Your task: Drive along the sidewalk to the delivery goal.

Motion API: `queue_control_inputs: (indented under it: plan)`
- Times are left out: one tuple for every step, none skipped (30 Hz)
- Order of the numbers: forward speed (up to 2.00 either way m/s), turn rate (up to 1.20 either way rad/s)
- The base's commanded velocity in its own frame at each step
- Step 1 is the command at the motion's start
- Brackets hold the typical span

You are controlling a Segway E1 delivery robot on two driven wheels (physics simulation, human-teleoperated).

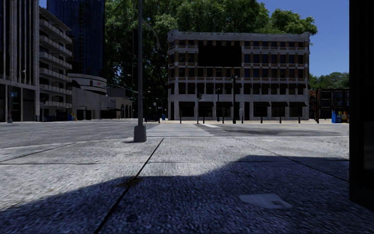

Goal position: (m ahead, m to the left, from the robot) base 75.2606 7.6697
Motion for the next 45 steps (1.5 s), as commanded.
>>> queue_control_inputs:
  plan:
    - [2.0, 0.0]
    - [2.0, 0.0]
    - [2.0, 0.0]
    - [2.0, 0.0]
    - [2.0, 0.0]
    - [2.0, 0.0]
    - [2.0, 0.0]
    - [2.0, 0.0]
    - [2.0, 0.0]
    - [2.0, 0.0]
    - [2.0, 0.0]
    - [2.0, 0.0]
    - [2.0, 0.0]
    - [2.0, 0.0]
    - [2.0, 0.0]
    - [2.0, 0.0]
    - [2.0, 0.0]
    - [2.0, 0.0]
    - [2.0, 0.0]
    - [2.0, 0.0]
    - [2.0, 0.0]
    - [2.0, 0.0]
    - [2.0, 0.0]
    - [2.0, 0.0]
    - [2.0, 0.0]
    - [1.98, 0.0]
    - [1.98, 0.0]
    - [1.88, 0.0]
    - [1.83, 0.0]
    - [1.81, 0.0]
    - [1.81, 0.0]
    - [1.81, 0.0]
    - [1.8, 0.0]
    - [1.78, 0.0]
    - [1.77, 0.0]
    - [1.75, 0.07]
    - [1.75, 0.07]
    - [1.62, 0.1]
    - [1.56, 0.12]
    - [1.55, 0.13]
    - [1.55, 0.14]
    - [1.55, 0.14]
    - [1.55, 0.14]
    - [1.55, 0.14]
    - [1.55, 0.14]
